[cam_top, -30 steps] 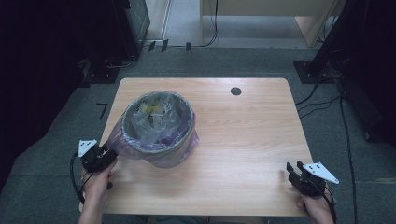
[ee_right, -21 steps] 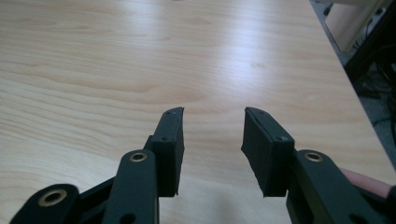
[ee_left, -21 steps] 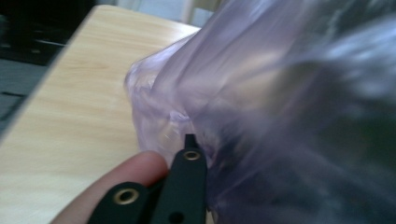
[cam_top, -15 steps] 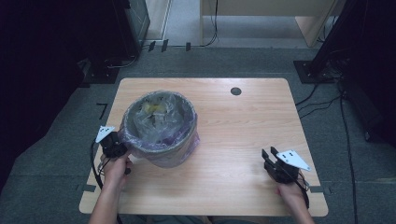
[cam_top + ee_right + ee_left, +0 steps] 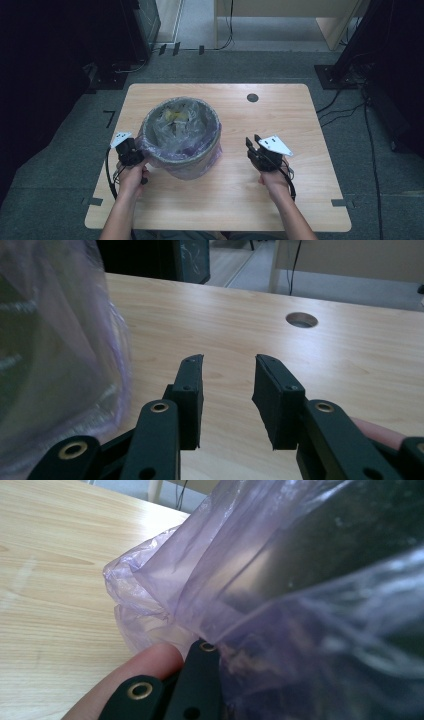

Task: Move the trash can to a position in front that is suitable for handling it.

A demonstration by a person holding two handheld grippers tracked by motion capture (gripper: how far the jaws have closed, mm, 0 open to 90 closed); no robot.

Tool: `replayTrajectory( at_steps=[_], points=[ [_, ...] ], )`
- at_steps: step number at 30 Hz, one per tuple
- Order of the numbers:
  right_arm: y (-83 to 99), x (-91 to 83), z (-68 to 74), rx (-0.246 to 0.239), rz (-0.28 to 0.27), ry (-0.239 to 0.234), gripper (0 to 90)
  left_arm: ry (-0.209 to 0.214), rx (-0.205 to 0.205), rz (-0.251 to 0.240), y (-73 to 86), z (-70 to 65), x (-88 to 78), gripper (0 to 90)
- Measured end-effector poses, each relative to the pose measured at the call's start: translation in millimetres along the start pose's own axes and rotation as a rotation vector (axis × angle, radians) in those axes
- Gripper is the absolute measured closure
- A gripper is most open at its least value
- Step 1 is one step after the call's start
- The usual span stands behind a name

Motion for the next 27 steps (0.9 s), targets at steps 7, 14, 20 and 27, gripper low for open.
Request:
replayTrajectory(
  at_steps=[7,14,20,27],
  points=[
    [-14.0,15.6,24.8,-0.023,0.006,-0.018,64.7,0.021,0.009,0.015,5.8,-11.0,10.0,90.0],
    [-21.1,22.9,39.2,-0.007,0.002,-0.054,68.3,0.041,0.031,0.041,11.2,-26.6,19.7,90.0],
    [-16.3,15.0,23.3,0.023,0.005,-0.100,78.1,0.087,0.061,0.079,15.9,-41.5,24.6,90.0],
    [-6.3,-7.7,7.2,0.043,0.010,-0.078,84.2,0.121,0.094,0.103,30.6,-66.4,22.0,90.0]
  ],
)
Point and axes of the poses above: each handheld gripper's, and its own axes: x roughly forward along the jaws, y roughly out of its underside, z roughly to its left, the point moved 1 cm from there along x, roughly forward along the jaws, and after that the axes turned 15 degrees about y, right-handed, at the moved point
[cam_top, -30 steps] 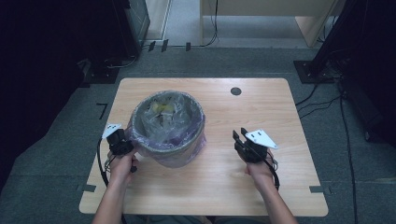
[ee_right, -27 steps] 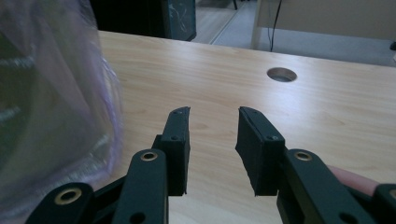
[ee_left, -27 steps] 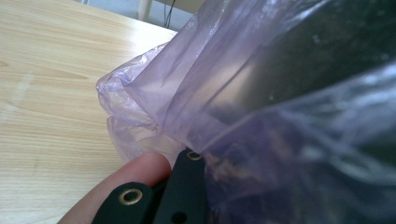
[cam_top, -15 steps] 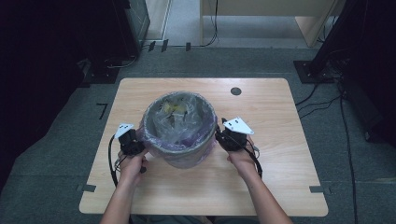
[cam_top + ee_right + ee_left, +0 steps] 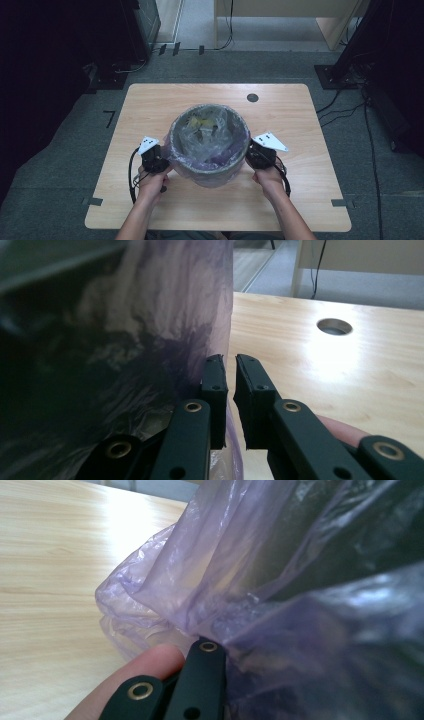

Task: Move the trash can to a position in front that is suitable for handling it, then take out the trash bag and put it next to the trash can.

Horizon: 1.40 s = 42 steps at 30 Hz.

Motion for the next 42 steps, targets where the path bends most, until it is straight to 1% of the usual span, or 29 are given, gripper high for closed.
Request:
replayTrajectory(
  at_steps=[3,7,9,10,11,12,13,14,15,16,17,18,19,20,22,23,26,28,30,33,34,35,36,37,38,39,40,41,42],
  points=[
    [5.0,-10.0,-4.8,0.011,-0.001,-0.001,84.5,-0.007,0.009,0.000,5.0,-9.7,-0.7,90.0],
    [17.1,-34.2,-17.3,0.027,-0.011,0.000,84.1,-0.008,0.039,0.003,19.4,-34.2,-3.6,90.0],
    [21.1,-42.3,-22.9,0.029,-0.011,-0.006,81.4,0.003,0.039,0.003,22.2,-37.5,-5.2,90.0],
    [22.8,-46.1,-26.1,0.028,-0.012,-0.015,79.1,0.027,0.025,0.001,27.1,-40.7,-10.0,87.7],
    [22.8,-46.1,-26.1,0.028,-0.012,-0.015,79.1,0.027,0.025,0.001,27.1,-40.7,-10.0,82.4],
    [26.7,-53.0,-33.4,0.033,-0.023,-0.008,75.0,0.051,0.018,0.007,28.4,-40.4,-13.2,77.1],
    [28.9,-54.7,-37.6,0.020,-0.020,0.024,72.5,0.077,0.012,0.016,29.2,-38.9,-18.1,71.0],
    [28.9,-54.7,-37.6,0.020,-0.020,0.024,72.5,0.093,0.012,0.016,30.4,-36.7,-24.6,66.4],
    [35.3,-56.3,-48.3,-0.001,-0.006,0.099,67.0,0.099,0.032,0.012,35.5,-30.7,-40.0,63.3],
    [39.7,-55.9,-54.9,0.022,0.008,0.103,63.7,0.099,0.032,0.012,35.5,-30.7,-40.0,59.8],
    [39.7,-55.9,-54.9,0.022,0.008,0.103,63.7,0.087,0.044,0.021,39.5,-26.9,-47.2,59.8],
    [44.6,-54.2,-60.8,0.046,0.026,0.107,59.2,0.076,0.052,0.027,44.4,-22.8,-53.5,56.4],
    [49.6,-51.8,-65.2,0.056,0.050,0.123,55.3,0.070,0.064,0.034,50.0,-18.0,-58.6,54.0],
    [57.9,-45.4,-70.1,0.062,0.099,0.136,52.4,0.039,0.073,0.063,59.7,-7.7,-65.6,49.9],
    [61.2,-42.7,-70.7,0.063,0.122,0.130,50.5,0.045,0.053,0.062,62.5,-2.6,-68.8,46.3],
    [66.5,-39.7,-68.3,0.070,0.160,0.127,44.5,0.039,0.035,0.062,64.5,3.9,-71.6,44.8],
    [70.4,-38.0,-65.1,0.077,0.194,0.109,42.2,0.023,0.051,0.089,66.3,7.1,-68.2,37.8],
    [73.3,-35.9,-61.8,0.092,0.214,0.081,40.7,0.026,0.049,0.119,70.0,8.5,-61.7,37.5],
    [72.9,-35.9,-60.3,0.116,0.217,0.049,41.2,0.006,0.076,0.135,72.6,6.0,-55.5,43.8],
    [73.3,-36.3,-58.9,0.149,0.219,-0.003,44.4,-0.001,0.094,0.127,73.0,4.1,-55.3,63.7],
    [73.3,-36.3,-58.9,0.149,0.219,-0.003,44.4,0.001,0.096,0.125,73.2,3.5,-55.5,63.7],
    [73.9,-35.4,-56.8,0.166,0.234,-0.034,49.5,0.009,0.092,0.124,73.5,3.0,-55.6,72.6],
    [73.9,-35.4,-56.8,0.166,0.234,-0.034,49.5,0.016,0.090,0.123,73.8,2.7,-56.0,72.6],
    [74.1,-35.3,-54.4,0.163,0.235,-0.053,52.7,0.023,0.087,0.121,73.9,2.2,-56.1,76.6],
    [74.8,-34.9,-49.4,0.145,0.237,-0.099,64.4,0.028,0.086,0.117,73.7,0.3,-55.6,81.1],
    [74.8,-34.9,-49.4,0.145,0.237,-0.099,64.4,0.028,0.086,0.117,73.7,0.3,-55.6,82.4],
    [75.4,-35.0,-43.9,0.125,0.247,-0.123,77.1,0.038,0.084,0.110,73.1,-1.6,-55.3,83.3],
    [75.4,-35.0,-43.9,0.125,0.247,-0.123,77.1,0.038,0.084,0.110,73.1,-1.6,-55.3,83.6],
    [75.8,-34.8,-41.1,0.109,0.249,-0.122,83.8,0.041,0.081,0.104,72.7,-2.6,-55.3,83.6]
  ],
)
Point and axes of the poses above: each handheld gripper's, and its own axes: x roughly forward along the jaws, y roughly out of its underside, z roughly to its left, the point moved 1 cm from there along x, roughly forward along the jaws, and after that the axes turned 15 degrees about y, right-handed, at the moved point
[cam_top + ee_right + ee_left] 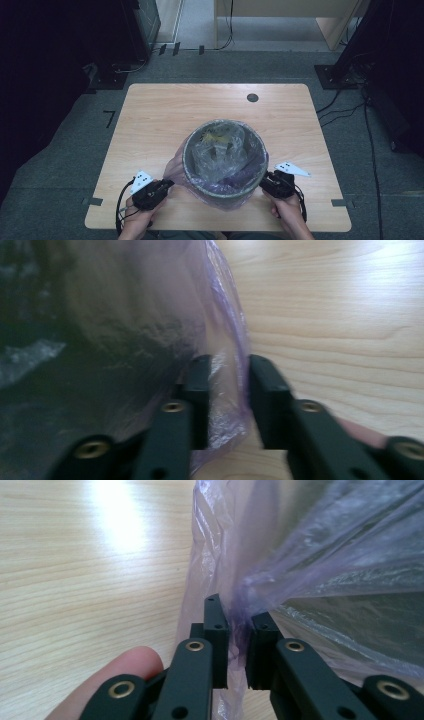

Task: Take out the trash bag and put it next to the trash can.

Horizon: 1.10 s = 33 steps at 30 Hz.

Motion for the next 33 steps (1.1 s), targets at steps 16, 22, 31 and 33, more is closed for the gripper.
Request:
replayTrajectory(
  at_steps=[16,22,31,33],
  points=[
    [-37.0,-60.1,-4.5,0.070,-0.288,0.064,90.0,0.118,0.125,-0.261,-49.5,-52.8,-32.6,90.0],
    [-54.4,-88.0,-3.4,0.087,-0.357,0.046,90.0,0.175,0.152,-0.323,-76.9,-72.5,-41.2,90.0],
    [-88.1,-120.3,21.0,0.050,-0.472,-0.018,90.0,0.231,0.189,-0.352,-114.8,-92.2,-35.7,90.0],
    [-97.7,-122.8,35.4,0.011,-0.487,-0.033,90.0,0.247,0.200,-0.350,-123.7,-98.3,-31.4,89.9]
  ],
)
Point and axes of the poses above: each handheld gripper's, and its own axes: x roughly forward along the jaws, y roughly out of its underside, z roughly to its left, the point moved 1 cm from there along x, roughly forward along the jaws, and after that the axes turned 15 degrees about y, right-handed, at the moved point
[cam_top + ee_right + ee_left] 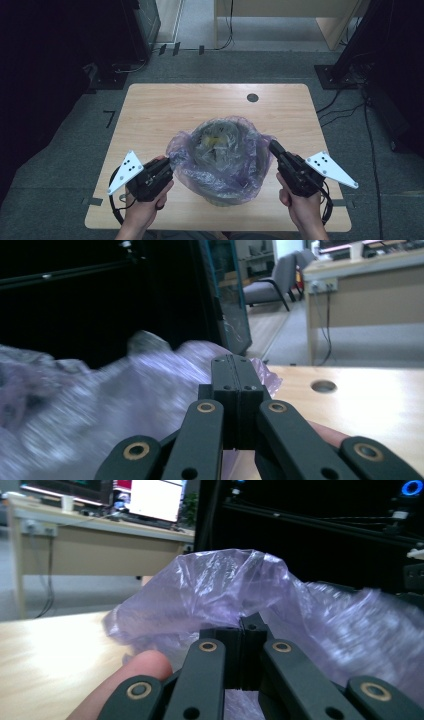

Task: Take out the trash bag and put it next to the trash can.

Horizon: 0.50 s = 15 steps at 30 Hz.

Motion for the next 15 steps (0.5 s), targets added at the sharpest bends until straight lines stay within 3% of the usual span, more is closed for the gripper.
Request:
replayTrajectory(
  at_steps=[6,10,15],
  points=[
    [-13.4,5.8,16.7,-0.031,-0.012,-0.026,90.0,0.088,-0.060,-0.002,-12.0,-3.6,19.3,86.0],
    [-20.9,7.0,21.2,-0.023,-0.014,-0.048,90.0,0.107,-0.047,0.000,-14.8,-7.9,26.6,82.0],
    [-29.6,7.5,21.6,0.007,-0.020,-0.088,90.0,0.099,-0.049,-0.011,-20.6,-8.1,32.7,81.7]
  ],
)
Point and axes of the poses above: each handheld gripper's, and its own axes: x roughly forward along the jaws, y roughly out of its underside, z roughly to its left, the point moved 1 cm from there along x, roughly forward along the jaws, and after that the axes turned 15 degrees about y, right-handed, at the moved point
